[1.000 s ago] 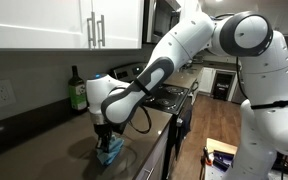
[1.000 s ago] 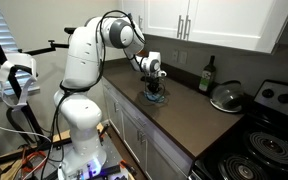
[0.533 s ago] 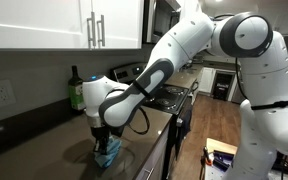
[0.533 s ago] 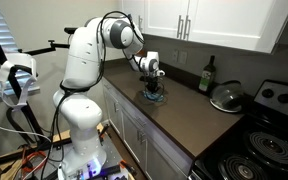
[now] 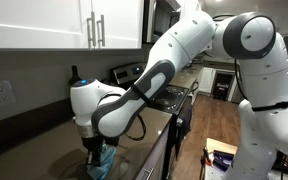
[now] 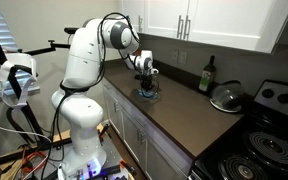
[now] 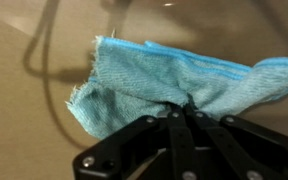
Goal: Use the towel to wipe the counter
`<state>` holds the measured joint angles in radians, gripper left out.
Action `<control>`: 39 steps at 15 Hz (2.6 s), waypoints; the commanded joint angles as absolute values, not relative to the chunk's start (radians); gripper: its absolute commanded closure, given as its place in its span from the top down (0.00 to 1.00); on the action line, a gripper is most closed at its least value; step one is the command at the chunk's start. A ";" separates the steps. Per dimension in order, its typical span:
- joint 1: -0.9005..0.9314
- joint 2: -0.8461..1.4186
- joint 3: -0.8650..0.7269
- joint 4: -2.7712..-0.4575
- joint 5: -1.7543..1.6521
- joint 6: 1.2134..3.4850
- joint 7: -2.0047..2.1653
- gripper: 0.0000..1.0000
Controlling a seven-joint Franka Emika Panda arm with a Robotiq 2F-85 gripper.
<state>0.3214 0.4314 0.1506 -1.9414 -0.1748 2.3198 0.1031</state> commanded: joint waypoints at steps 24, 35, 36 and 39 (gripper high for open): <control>0.367 0.775 0.027 -1.427 -0.249 2.315 0.120 0.03; 0.292 0.747 -0.099 -1.467 -0.251 2.367 0.200 0.03; 0.283 0.741 -0.108 -1.477 -0.250 2.372 0.208 0.03; 0.263 0.723 -0.134 -1.517 -0.252 2.394 0.237 0.03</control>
